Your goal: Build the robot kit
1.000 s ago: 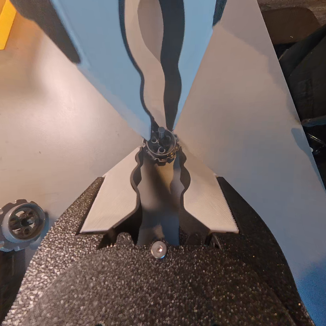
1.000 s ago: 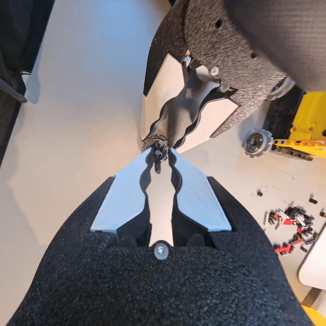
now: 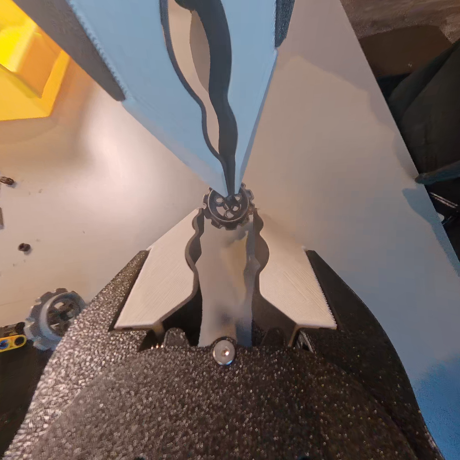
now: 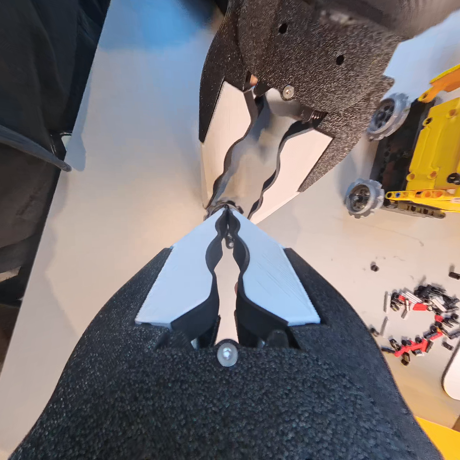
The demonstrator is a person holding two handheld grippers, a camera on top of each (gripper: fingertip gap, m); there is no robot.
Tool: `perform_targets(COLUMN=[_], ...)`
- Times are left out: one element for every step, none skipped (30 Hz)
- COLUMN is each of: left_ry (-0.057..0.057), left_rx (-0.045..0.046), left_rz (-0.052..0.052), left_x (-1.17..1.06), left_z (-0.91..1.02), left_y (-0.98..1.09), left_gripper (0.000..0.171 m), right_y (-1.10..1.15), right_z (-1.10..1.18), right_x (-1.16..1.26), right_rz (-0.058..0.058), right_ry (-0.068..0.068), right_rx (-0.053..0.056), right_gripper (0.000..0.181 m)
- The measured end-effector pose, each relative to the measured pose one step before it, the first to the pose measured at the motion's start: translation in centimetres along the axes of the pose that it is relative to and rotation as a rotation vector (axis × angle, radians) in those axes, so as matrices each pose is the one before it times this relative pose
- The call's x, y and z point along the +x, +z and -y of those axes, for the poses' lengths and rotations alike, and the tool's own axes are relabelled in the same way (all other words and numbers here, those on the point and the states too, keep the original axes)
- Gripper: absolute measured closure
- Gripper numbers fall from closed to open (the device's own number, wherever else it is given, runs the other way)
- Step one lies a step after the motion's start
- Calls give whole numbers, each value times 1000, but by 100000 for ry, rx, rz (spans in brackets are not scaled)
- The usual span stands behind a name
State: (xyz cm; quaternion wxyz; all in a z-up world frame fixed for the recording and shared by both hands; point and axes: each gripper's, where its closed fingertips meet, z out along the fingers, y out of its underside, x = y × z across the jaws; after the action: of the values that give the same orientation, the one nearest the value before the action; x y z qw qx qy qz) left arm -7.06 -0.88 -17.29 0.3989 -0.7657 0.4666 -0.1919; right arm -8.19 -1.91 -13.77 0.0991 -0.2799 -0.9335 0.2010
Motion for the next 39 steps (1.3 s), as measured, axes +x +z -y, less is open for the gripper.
perform_targets(left_ry=[-121,-374,-1163,-1969,-2217,-1892,-1589,-1050,-858,-862,-812,-864,-777,-705,-1050,-1258,-1352,-1287,-1080,-1339,-1688,-1423,-995,-989,-856,-1025,-992,-524,-328,-211,-237,-302,-352,-423,-359,-188,-132,58,-27], left_rx=[1622,1513,2251,2688,2386,1772,1200,1163,770,303,108,189,277,210,193,217,258,501,1062,1535,1647,1001,737,1121,1210,1145,979,294,-319,-474,-345,-25,243,314,206,90,187,519,609], left_rz=[694,81,-816,-1523,-1568,-1546,-1620,-1297,-1510,-1449,-1359,-1849,-1354,-873,-1350,-1233,-1228,-1355,-1011,-1586,-2016,-1818,-2049,-2015,-1711,-2009,-2113,-1565,-1439,-1288,-1180,-1339,-1421,-1342,-1207,-1272,-1197,-689,-178], left_x=[-92,-6,88,114,57,31,60,73,135,129,109,186,115,31,97,60,75,102,89,176,227,188,237,252,205,237,260,214,199,185,164,201,218,212,174,205,189,140,42], left_z=[338,263,285,310,259,160,98,136,113,47,21,38,77,87,63,37,23,54,152,248,276,147,73,148,164,155,144,48,-44,-81,-62,-3,47,62,36,-5,7,89,104], left_y=[-189,-145,-169,-215,-235,-234,-187,-143,-98,-54,-29,-18,-27,-22,-13,-18,-36,-74,-115,-158,-138,-79,-6,-28,-102,-110,-64,20,79,77,46,20,14,-3,6,6,3,-28,-26], left_gripper=[135,135,134,134,134,134,134,134,134,134,134,134,134,134,134,134,134,134,134,134,134,134,134,134,134,134,134,134,134,134,134,134,135,135,135,135,135,135,138], right_y=[-361,-278,-238,-245,-264,-274,-285,-363,-351,-261,-124,71,225,327,361,319,235,165,109,117,109,63,-28,-99,-91,-105,-145,-89,-47,-18,0,-42,-87,-82,-41,-9,10,20,13], right_z=[211,115,254,336,268,204,196,328,376,152,-224,-446,-419,-190,-23,-36,2,5,44,-9,-40,77,117,249,155,207,265,174,173,165,129,175,189,177,144,180,171,47,-118], right_x=[138,51,27,75,213,314,140,78,-76,-114,-163,-324,-441,-497,-425,-294,-98,5,-10,48,107,363,484,291,147,135,106,-6,-118,-145,-114,-58,-17,-6,-18,-78,-105,-92,-51], right_rz=[-1490,-1416,-1519,-1730,-2553,-3295,-2385,-2368,-1944,-2526,-3237,-2865,-2222,-1682,-1691,-1981,-2726,-2876,-2437,-2784,-3182,-4306,-3960,-1874,-91,405,234,827,1232,929,629,540,809,925,725,771,893,1065,881], right_ry=[-60,-863,-431,165,-126,-448,-587,-701,-1135,-2960,-5557,-6955,-6993,-5984,-5329,-5137,-4765,-3138,-1870,-1712,-2234,-1646,-806,-339,1866,3088,2033,1606,1145,1159,1350,1579,2039,1791,1450,1584,2143,2656,2665], right_rx=[607,210,1421,2637,3023,3204,3464,4074,4035,1717,-1280,-3344,-3520,-2402,-1371,-1157,-501,92,707,506,20,404,505,1381,934,1174,1428,562,627,676,596,884,822,694,554,863,950,473,-56], right_gripper=[181,181,181,181,181,174,163,159,152,143,137,127,122,118,114,113,112,112,113,116,118,122,132,136,136,137,137,137,138,138,138,139,139,139,140,140,141,141,142])
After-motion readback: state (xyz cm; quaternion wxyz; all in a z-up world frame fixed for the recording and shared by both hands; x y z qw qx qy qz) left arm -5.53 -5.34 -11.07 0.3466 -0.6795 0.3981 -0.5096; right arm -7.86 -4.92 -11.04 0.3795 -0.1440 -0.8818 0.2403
